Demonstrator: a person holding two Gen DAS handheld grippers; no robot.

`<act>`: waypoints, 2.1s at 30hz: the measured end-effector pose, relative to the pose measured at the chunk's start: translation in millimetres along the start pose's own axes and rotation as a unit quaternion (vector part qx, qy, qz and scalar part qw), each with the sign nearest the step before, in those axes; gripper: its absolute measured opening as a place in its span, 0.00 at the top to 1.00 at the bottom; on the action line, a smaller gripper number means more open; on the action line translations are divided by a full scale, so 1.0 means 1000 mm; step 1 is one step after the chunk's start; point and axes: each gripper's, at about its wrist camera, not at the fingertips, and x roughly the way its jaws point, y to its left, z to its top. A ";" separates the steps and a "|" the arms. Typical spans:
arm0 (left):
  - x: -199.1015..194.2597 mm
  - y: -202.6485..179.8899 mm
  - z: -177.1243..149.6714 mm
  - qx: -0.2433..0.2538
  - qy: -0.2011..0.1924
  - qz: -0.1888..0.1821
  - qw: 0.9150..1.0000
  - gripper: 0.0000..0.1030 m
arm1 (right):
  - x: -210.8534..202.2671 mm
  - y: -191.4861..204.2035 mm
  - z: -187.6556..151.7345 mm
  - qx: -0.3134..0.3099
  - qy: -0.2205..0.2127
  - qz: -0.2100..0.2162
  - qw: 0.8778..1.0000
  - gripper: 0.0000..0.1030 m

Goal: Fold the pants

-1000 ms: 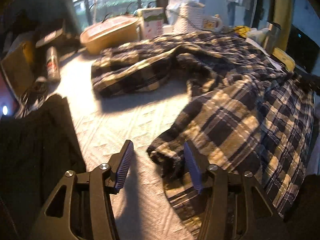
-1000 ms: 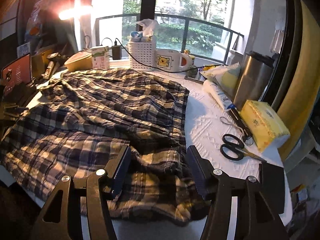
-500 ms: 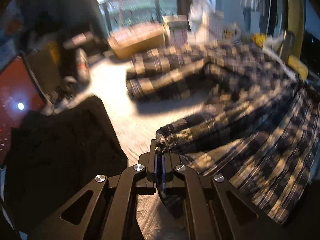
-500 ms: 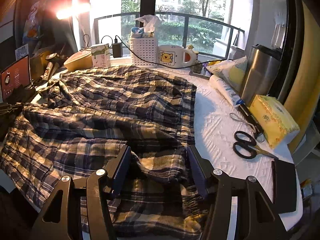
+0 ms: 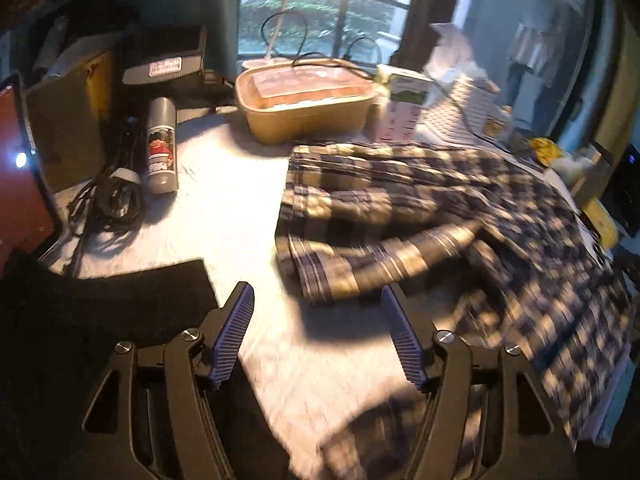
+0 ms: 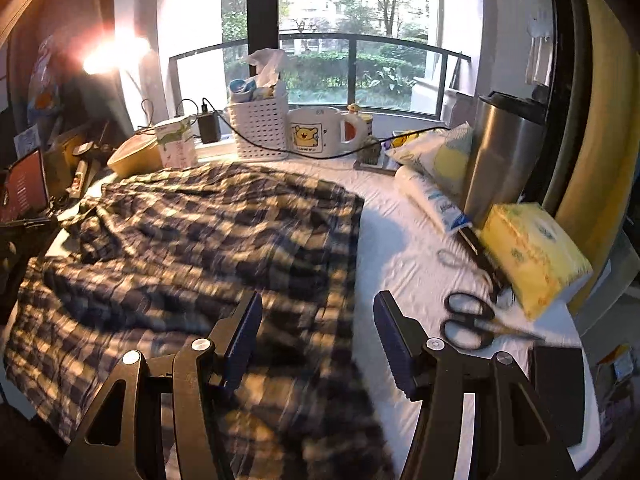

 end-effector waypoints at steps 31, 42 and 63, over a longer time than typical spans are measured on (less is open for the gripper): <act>-0.031 -0.028 -0.045 0.057 0.011 0.039 0.998 0.67 | 0.028 -0.014 -0.027 -0.026 0.075 -0.024 0.997 0.42; -0.088 -0.090 -0.103 0.067 -0.029 -0.052 0.996 0.47 | -0.029 -0.001 -0.034 -0.034 0.034 -0.026 0.999 0.42; -0.093 -0.120 -0.181 0.137 0.035 -0.149 0.979 0.39 | -0.037 0.037 -0.089 -0.007 0.088 0.037 0.995 0.41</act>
